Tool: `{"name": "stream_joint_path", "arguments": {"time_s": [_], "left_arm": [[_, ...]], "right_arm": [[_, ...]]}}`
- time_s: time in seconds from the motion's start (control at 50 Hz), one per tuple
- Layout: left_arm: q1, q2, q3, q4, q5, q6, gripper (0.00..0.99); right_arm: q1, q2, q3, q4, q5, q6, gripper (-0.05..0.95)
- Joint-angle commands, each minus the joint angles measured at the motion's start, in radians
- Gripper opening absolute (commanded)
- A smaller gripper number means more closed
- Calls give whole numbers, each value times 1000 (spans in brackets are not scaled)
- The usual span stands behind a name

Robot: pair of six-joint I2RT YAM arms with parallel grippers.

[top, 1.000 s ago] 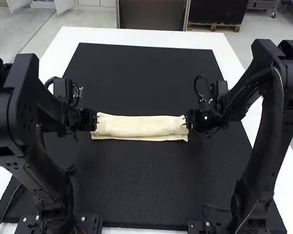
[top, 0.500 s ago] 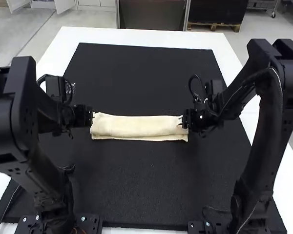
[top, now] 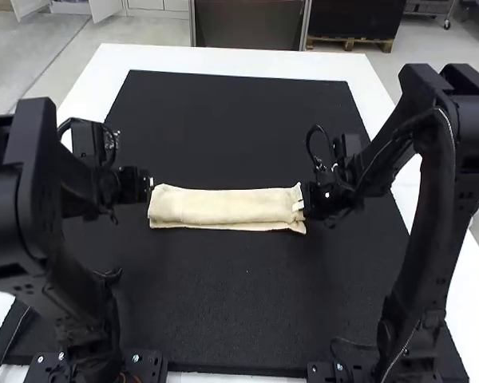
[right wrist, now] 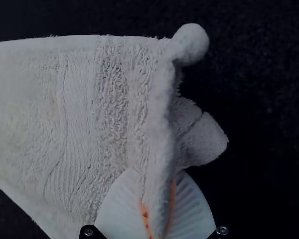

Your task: Fold the towel.

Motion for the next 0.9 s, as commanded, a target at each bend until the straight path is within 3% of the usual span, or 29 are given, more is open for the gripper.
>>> {"name": "stream_joint_path", "arguments": {"time_s": [0.0,0.26,0.42,0.88], "left_arm": [[30,-35,8,12,15,-27,961],[99,-46,14,7,12,-31,961],[122,-46,13,1,13,-31,961],[133,-64,17,1,13,-31,961]], "right_arm": [[-15,-3,15,-41,-49,-15,-23],[-22,-105,70,-136,-84,6,-23],[-12,-139,84,-152,-104,31,-23],[163,-135,156,-144,-156,89,-23]]}}
